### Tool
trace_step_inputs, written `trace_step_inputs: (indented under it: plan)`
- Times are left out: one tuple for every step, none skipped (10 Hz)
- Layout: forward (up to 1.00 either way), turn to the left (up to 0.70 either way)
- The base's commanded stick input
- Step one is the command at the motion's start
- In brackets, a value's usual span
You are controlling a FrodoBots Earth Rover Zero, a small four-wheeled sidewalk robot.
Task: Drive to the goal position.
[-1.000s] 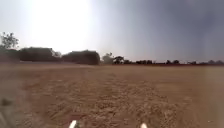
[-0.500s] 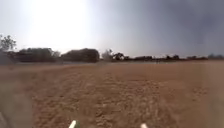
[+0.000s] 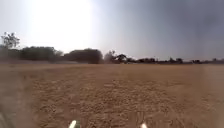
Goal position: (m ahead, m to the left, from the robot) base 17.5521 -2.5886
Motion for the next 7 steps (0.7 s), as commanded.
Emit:
trace_step_inputs:
  plan:
    - [0.5,0.0]
    - [0.5,0.0]
    - [0.5,0.0]
    - [0.5,0.0]
    - [0.5,0.0]
    - [0.5,0.0]
    - [0.5,0.0]
